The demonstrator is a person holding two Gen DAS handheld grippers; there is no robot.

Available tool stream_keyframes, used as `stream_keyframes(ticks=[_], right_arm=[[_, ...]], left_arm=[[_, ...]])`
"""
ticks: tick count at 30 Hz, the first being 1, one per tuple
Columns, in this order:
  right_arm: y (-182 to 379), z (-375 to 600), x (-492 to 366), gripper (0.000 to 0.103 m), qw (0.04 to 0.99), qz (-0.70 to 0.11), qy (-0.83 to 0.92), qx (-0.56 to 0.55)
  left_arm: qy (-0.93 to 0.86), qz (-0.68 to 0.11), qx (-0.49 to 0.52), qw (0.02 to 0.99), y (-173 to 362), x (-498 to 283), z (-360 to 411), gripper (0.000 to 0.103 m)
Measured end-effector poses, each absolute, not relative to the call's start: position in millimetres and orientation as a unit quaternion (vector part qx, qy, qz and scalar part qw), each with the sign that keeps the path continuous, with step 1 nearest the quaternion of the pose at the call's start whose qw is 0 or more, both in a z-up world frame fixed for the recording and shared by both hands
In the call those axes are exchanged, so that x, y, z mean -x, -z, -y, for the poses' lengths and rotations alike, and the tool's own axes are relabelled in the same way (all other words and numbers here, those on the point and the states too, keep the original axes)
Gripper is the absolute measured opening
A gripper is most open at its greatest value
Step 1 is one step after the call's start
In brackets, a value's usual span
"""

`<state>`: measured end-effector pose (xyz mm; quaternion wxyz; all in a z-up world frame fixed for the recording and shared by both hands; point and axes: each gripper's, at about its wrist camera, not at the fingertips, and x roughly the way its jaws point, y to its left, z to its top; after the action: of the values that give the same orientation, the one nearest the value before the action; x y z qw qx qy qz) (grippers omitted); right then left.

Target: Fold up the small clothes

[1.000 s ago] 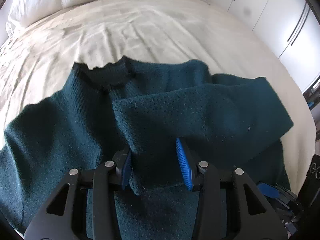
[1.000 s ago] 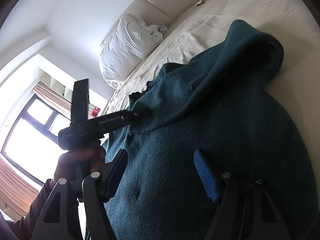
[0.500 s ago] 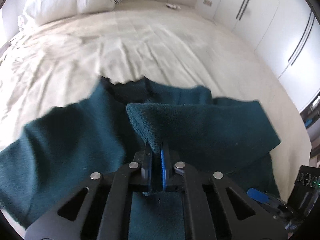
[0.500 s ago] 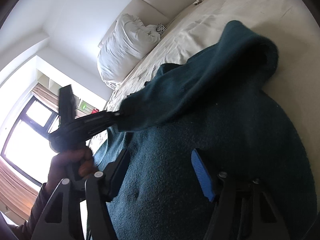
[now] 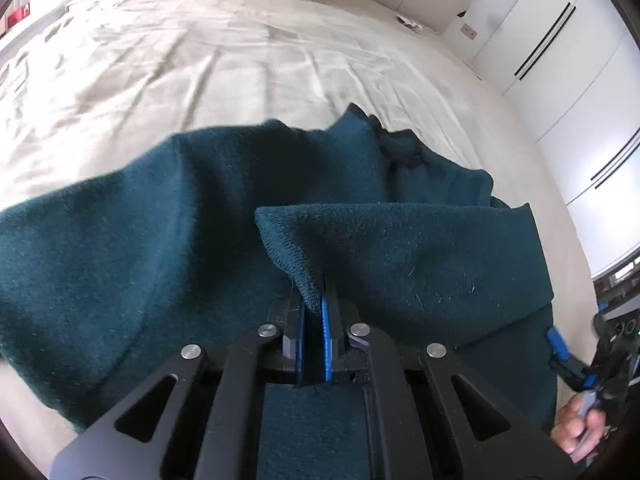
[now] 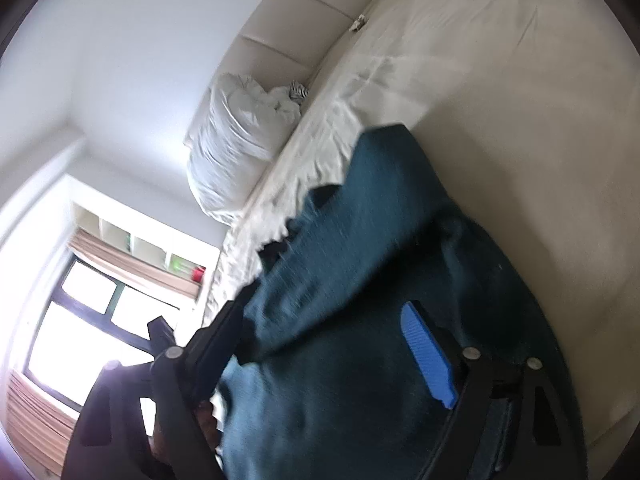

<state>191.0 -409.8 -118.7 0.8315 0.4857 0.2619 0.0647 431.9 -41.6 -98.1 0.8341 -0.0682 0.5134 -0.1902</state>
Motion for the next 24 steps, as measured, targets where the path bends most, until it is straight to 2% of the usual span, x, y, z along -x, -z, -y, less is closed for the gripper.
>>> stream_keyframes(ticks=[6, 12, 20, 24], right_arm=[[116.5, 442.6, -198.5, 0.09, 0.802, -0.212, -0.047, -0.556], [137.8, 463.7, -196.6, 0.088, 0.77, -0.199, -0.011, -0.606], [95.1, 441.6, -235.3, 0.092, 0.811, -0.201, -0.07, -0.544], [105.5, 446.0, -272.5, 0.092, 0.806, -0.23, -0.071, -0.541]], left_arm=[[0.192, -0.517, 0.074, 0.831, 101.2, -428.4, 33.3, 0.005], [0.194, -0.52, 0.081, 0.828, 116.2, -436.2, 34.6, 0.007], [0.192, -0.516, 0.084, 0.831, 116.5, -436.4, 32.6, 0.008], [0.19, -0.514, 0.084, 0.832, 116.5, -433.0, 30.8, 0.008]])
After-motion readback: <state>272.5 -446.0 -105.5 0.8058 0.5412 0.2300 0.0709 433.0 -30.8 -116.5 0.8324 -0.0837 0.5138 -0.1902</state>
